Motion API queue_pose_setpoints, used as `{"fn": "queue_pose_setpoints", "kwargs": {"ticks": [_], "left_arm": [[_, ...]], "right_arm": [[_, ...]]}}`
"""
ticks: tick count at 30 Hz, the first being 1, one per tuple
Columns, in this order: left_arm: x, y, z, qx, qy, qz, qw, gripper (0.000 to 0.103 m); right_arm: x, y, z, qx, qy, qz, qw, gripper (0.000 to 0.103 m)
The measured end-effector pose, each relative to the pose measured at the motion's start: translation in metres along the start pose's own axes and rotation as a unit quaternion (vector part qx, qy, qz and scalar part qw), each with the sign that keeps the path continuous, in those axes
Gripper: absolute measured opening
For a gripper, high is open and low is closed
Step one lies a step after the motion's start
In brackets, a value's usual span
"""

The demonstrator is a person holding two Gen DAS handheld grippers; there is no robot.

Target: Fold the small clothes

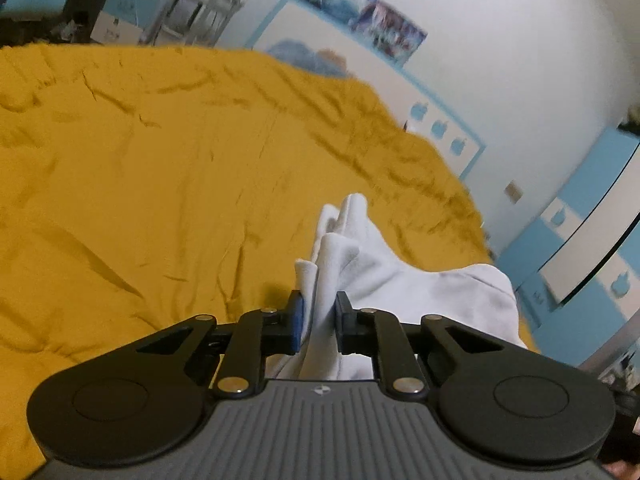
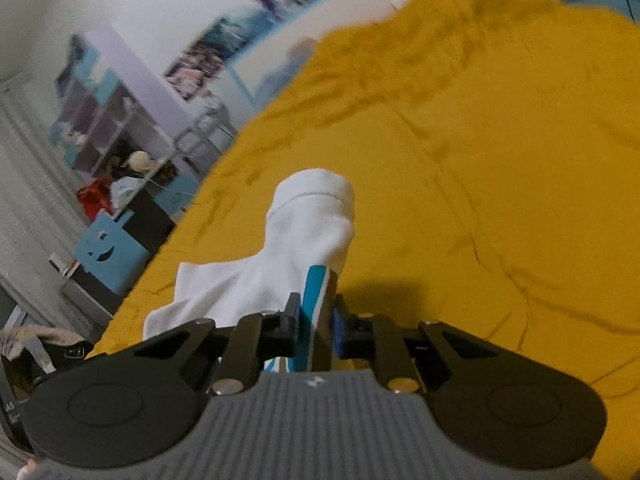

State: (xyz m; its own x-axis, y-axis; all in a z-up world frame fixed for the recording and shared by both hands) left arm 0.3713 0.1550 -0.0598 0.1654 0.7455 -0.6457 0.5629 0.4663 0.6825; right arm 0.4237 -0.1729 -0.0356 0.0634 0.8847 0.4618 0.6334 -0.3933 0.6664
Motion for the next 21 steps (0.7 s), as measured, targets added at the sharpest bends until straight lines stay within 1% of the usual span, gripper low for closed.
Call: {"fn": "queue_pose_setpoints", "kwargs": {"ticks": [4,6,11,14,17,21], "left_arm": [[-0.028,0.002,-0.038,-0.036,-0.014,0.013,0.9992,0.016],[-0.042,0.002,-0.055,-0.052,-0.025,0.012,0.9983,0.016],[-0.075,-0.003,-0.102,-0.075,-0.057,0.012,0.9955,0.016],[-0.097,-0.01,-0.125,-0.075,-0.075,0.021,0.9941,0.016],[-0.117,-0.017,-0.143,-0.063,-0.093,0.031,0.9932,0.016],[-0.13,-0.03,-0.163,-0.037,-0.112,0.039,0.9922,0.016]], "right_arm": [[0.023,0.002,-0.05,-0.038,0.01,-0.034,0.999,0.009],[0.032,0.002,-0.078,-0.055,0.017,-0.042,0.997,0.009],[0.048,0.002,-0.152,-0.104,0.035,-0.054,0.992,0.009],[0.047,0.001,-0.2,-0.126,0.04,-0.065,0.989,0.009],[0.042,-0.004,-0.245,-0.139,0.038,-0.069,0.987,0.009],[0.025,-0.013,-0.29,-0.139,0.045,-0.054,0.988,0.009]]}}
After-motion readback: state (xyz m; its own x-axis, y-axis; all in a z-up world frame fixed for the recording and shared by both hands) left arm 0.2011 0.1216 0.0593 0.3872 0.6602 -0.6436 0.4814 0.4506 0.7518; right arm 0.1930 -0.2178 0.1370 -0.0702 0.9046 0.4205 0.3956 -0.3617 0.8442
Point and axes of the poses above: each gripper's, at about its wrist camera, not at the fingertips, and z roughly the way its jaws point, x to its left, y to its top, the point moved 1 cm from there along z, roughly the way its jaws point, and after that the axes turned 10 degrees about -y, right-handed, at the moved point
